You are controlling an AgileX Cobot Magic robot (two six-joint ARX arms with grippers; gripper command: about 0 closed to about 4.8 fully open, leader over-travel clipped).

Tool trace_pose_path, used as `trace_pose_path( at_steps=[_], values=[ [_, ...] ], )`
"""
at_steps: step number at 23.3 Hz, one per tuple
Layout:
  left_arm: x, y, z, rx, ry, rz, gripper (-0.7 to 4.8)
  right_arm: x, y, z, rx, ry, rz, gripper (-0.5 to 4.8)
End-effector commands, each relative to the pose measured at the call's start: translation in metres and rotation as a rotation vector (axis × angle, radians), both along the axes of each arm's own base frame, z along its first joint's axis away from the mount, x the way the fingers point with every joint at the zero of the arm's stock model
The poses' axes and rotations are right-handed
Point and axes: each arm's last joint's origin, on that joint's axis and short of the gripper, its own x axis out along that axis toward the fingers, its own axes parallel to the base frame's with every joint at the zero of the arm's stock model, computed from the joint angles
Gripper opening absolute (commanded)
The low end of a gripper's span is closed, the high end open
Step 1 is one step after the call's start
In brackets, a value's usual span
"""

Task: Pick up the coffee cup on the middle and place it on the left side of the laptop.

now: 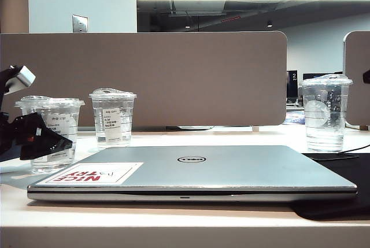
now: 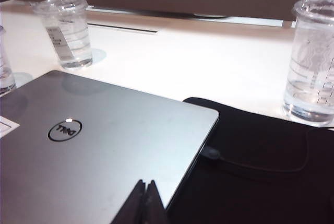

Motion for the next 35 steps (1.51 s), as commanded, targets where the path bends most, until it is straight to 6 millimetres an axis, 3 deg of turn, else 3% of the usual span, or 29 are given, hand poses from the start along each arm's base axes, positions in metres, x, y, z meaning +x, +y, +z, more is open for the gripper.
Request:
trace_pose_path(
  at_steps=[1,4,10,12,14,17,24,29,31,33,34,35],
  values=[
    [-0.003,0.0,-0.008,0.008,0.081,-0.001,3.15,0.001,0.002,-0.002,-0.006,0.015,0.009,-0.05],
    [-0.003,0.0,-0.008,0.007,0.08,-0.001,3.21,0.001,0.004,-0.003,-0.009,0.021,0.029,-0.05],
    [-0.003,0.0,-0.008,0.007,0.079,0.0,4.09,0.0,0.005,-0.003,-0.008,0.021,0.038,-0.05],
    [-0.003,0.0,-0.008,0.005,0.078,-0.004,4.11,0.0,0.005,-0.003,-0.008,0.021,0.038,-0.05],
    [-0.003,0.0,-0.008,-0.001,0.075,-0.022,4.69,0.0,0.005,-0.003,-0.008,0.021,0.038,-0.05],
    [-0.006,0.0,-0.009,-0.007,0.085,-0.022,4.73,0.0,0.005,-0.003,-0.008,0.021,0.038,-0.05],
    [-0.043,0.004,-0.009,-0.008,0.037,-0.003,4.72,0.0,0.005,-0.003,-0.008,0.021,0.039,-0.05],
    [-0.077,0.008,-0.009,0.02,0.049,0.103,4.71,-0.001,0.007,-0.003,-0.007,0.018,0.059,-0.05],
    [-0.085,0.009,-0.009,0.022,0.071,0.13,4.5,-0.002,0.009,-0.003,-0.008,0.018,0.085,-0.05],
    [-0.084,0.008,-0.005,0.004,0.045,0.102,2.66,-0.004,0.011,-0.002,-0.005,0.013,0.11,-0.05],
    [-0.084,0.008,-0.002,-0.012,0.031,0.099,1.18,-0.005,0.012,-0.002,-0.003,0.008,0.121,-0.05],
    [-0.084,0.008,0.0,-0.025,0.026,0.102,0.47,-0.005,0.012,-0.001,0.0,0.003,0.127,-0.05]
  ],
)
